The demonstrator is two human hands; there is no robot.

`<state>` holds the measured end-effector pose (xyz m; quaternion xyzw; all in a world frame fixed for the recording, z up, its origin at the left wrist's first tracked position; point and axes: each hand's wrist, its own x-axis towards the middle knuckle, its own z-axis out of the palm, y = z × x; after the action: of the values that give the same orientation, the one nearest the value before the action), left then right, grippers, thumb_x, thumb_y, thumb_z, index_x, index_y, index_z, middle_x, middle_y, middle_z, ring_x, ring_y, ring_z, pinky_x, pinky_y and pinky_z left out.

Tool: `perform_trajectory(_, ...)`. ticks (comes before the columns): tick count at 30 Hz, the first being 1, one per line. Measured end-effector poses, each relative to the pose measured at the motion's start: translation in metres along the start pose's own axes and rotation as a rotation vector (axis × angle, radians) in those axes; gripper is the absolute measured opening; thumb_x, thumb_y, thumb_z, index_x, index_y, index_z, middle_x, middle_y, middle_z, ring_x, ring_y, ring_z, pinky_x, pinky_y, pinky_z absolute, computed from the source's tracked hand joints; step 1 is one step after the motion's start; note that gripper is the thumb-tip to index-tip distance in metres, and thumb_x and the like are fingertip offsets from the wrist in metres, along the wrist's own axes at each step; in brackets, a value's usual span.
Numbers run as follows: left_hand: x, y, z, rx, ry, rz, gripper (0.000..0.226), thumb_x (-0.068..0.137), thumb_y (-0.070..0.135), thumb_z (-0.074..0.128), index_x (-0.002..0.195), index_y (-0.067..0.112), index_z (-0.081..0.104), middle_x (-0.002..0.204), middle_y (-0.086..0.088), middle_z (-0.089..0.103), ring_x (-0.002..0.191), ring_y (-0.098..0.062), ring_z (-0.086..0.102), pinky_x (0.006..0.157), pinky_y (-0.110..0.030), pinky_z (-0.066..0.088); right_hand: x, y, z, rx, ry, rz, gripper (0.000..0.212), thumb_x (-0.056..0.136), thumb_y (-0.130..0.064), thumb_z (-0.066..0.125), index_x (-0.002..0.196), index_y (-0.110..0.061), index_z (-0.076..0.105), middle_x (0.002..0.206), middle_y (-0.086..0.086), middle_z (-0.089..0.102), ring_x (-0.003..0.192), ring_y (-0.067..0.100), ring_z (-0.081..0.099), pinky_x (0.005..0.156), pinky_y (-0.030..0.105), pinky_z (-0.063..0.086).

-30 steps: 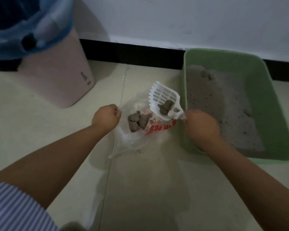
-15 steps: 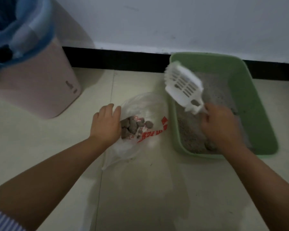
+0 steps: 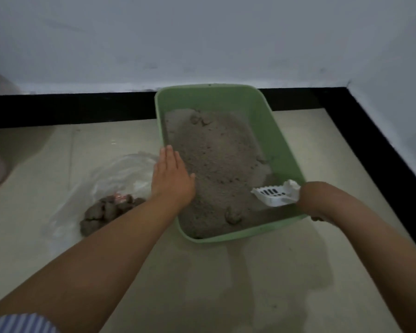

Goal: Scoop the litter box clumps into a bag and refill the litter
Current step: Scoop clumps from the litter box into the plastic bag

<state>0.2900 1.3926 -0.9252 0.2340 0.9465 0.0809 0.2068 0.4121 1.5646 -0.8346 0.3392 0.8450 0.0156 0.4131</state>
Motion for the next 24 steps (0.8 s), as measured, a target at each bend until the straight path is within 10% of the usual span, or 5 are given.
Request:
perform_trajectory(2,0.005,0.000,0.004,0.028,0.018,-0.021,0.064,0.101,0.034,0.021,0.146,-0.001,-0.007,0.155,-0.015,-0.016,0.143,-0.028,-0.017,0.118,-0.036,-0.001,0.018,-0.003,0.004,-0.084,-0.008,-0.061,0.037,0.095,-0.008,0.039,0.130,-0.017,0.037,0.132,0.020,0.052,0.095,0.027,0.061,0.081,0.029,0.048)
perform_trajectory(5,0.009,0.001,0.009,0.122,0.025,0.030,0.062,0.101,0.035,0.016,0.146,0.000,-0.009,0.155,-0.015,-0.017,0.143,-0.026,-0.018,0.117,-0.037,-0.006,0.051,-0.013,0.010,-0.026,-0.007,-0.032,0.057,0.097,-0.017,0.040,0.147,-0.004,0.017,0.147,0.013,0.038,0.131,0.027,0.043,0.106,0.032,0.035)
perform_trajectory(12,0.009,-0.002,0.016,0.130,0.094,0.083,0.059,0.101,0.032,0.014,0.147,0.000,-0.004,0.155,-0.015,-0.014,0.144,-0.025,-0.016,0.116,-0.033,-0.011,0.078,-0.039,0.021,0.359,0.065,0.053,0.060,0.097,-0.005,0.035,0.149,-0.013,0.008,0.147,0.018,0.036,0.132,0.031,0.041,0.103,0.038,0.038)
perform_trajectory(24,0.017,-0.005,0.023,0.071,0.173,0.121,0.071,0.084,0.036,0.005,0.147,0.003,0.005,0.157,-0.013,-0.001,0.145,-0.024,-0.007,0.107,-0.028,-0.017,0.168,-0.060,0.002,0.409,0.408,0.000,0.034,0.097,0.000,0.030,0.122,0.006,0.053,0.126,0.021,0.056,0.116,0.034,0.055,0.091,0.039,0.046)
